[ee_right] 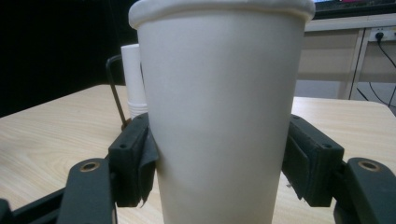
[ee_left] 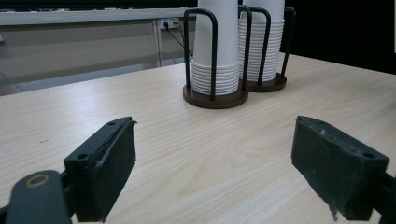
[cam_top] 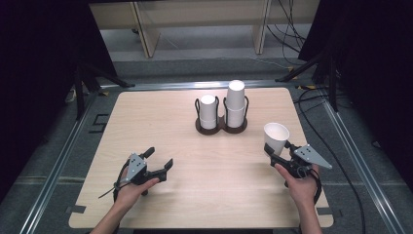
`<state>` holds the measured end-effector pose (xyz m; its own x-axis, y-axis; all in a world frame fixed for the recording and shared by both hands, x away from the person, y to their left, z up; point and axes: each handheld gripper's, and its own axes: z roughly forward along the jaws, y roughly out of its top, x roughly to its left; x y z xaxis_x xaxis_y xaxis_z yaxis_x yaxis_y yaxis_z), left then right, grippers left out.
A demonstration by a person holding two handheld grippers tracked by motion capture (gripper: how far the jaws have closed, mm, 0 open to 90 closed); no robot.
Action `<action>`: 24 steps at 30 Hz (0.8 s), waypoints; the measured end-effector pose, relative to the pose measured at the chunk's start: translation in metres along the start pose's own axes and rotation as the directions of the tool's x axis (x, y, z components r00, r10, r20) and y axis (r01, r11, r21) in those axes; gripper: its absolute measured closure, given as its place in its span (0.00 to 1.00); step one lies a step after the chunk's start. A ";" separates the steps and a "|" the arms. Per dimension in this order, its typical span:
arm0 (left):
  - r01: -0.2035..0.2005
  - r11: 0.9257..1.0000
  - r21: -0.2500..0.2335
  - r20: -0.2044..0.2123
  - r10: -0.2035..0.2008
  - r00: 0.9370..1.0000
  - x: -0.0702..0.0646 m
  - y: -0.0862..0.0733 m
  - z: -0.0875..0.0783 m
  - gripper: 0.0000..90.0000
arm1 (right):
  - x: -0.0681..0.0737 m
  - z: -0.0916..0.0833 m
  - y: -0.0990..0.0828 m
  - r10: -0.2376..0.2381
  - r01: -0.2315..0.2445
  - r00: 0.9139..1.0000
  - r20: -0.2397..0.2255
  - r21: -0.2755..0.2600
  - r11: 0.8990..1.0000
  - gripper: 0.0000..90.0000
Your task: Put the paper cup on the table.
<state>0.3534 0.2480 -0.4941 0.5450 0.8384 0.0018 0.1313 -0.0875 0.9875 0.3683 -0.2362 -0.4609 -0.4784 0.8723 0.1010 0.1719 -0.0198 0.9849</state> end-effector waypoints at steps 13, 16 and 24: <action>-0.001 1.000 -0.026 -0.016 0.001 1.000 -0.003 -0.004 0.000 0.15 | -0.017 -0.008 -0.005 -0.016 0.017 0.998 0.056 -0.015 1.000 0.37; -0.005 0.999 -0.037 -0.021 0.004 1.000 -0.003 -0.003 -0.002 0.15 | -0.021 -0.010 -0.006 0.002 -0.002 0.996 0.093 0.003 1.000 0.37; -0.015 1.000 -0.024 -0.027 0.014 1.000 -0.004 -0.004 -0.004 0.15 | -0.032 -0.013 -0.012 0.030 -0.034 0.988 0.154 0.024 0.999 0.37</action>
<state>0.3477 0.2475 -0.4973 0.5246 0.8511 0.0197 0.1033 -0.0866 0.9909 0.3702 -0.2707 -0.4737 -0.3346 0.9362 0.1073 0.2084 -0.0375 0.9773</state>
